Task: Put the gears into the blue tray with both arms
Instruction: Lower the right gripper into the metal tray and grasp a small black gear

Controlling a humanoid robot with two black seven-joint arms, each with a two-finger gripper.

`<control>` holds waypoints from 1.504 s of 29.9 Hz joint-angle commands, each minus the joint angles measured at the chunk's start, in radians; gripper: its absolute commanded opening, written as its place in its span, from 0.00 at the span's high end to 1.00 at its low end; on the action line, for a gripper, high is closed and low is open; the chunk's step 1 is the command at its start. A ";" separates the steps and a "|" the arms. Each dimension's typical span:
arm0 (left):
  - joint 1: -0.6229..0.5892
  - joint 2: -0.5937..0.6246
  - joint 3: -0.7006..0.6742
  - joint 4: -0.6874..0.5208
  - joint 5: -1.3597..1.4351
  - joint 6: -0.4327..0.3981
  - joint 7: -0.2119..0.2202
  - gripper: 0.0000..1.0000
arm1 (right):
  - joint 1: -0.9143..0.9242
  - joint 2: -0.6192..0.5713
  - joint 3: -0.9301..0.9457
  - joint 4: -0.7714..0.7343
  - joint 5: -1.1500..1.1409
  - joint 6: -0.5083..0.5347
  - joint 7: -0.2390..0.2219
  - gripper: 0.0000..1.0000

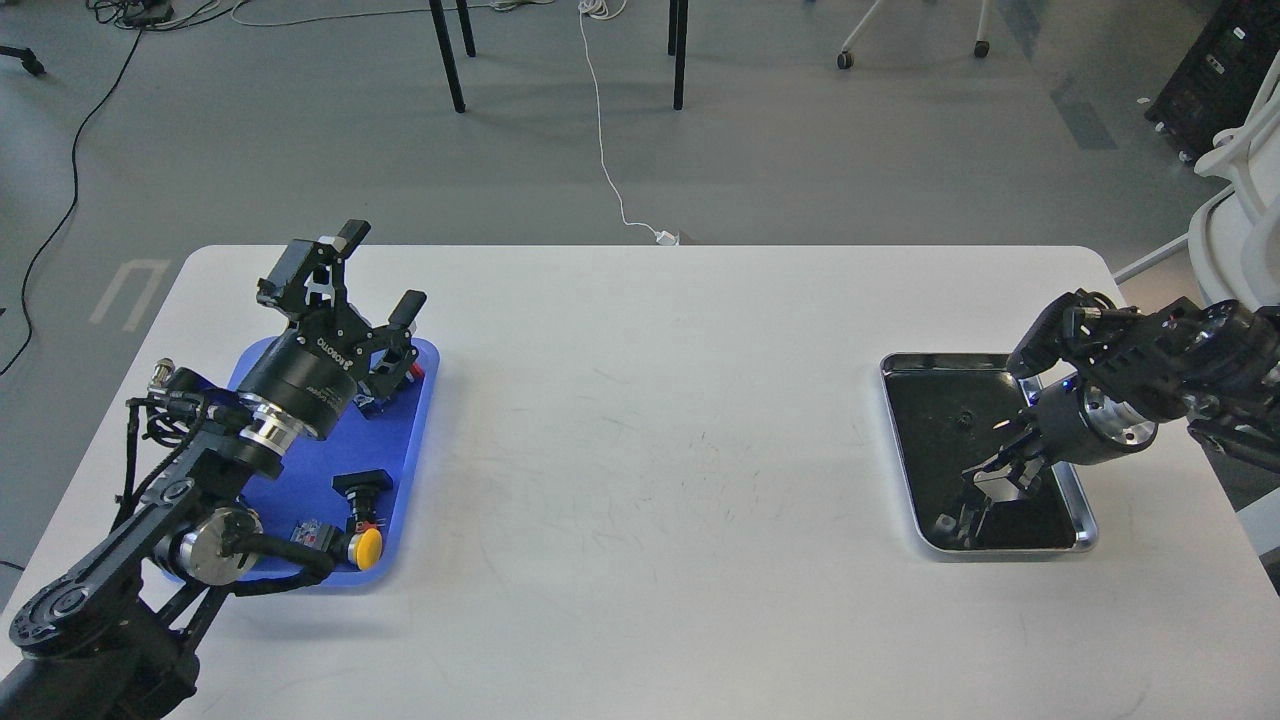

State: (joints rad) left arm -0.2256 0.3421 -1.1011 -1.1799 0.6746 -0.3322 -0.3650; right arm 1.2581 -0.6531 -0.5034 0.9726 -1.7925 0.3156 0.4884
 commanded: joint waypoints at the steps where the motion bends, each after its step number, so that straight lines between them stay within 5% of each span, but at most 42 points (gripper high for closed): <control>1: 0.000 0.001 0.000 0.000 0.000 -0.001 0.000 0.02 | -0.017 0.026 -0.004 -0.022 0.002 -0.015 0.000 0.34; 26: 0.000 0.011 0.000 0.000 0.000 -0.001 0.000 0.02 | -0.042 0.026 -0.006 -0.015 0.007 -0.021 0.000 0.50; 34: 0.002 0.009 0.001 0.000 0.000 0.001 -0.002 0.02 | -0.042 0.027 -0.007 -0.015 0.007 -0.021 0.000 0.82; 45: 0.008 0.012 0.000 0.000 0.000 0.001 0.000 0.02 | -0.040 0.021 -0.007 -0.011 0.007 -0.021 0.000 0.89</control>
State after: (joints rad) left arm -0.2176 0.3529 -1.1004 -1.1796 0.6750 -0.3314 -0.3655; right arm 1.2165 -0.6294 -0.5112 0.9603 -1.7856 0.2941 0.4883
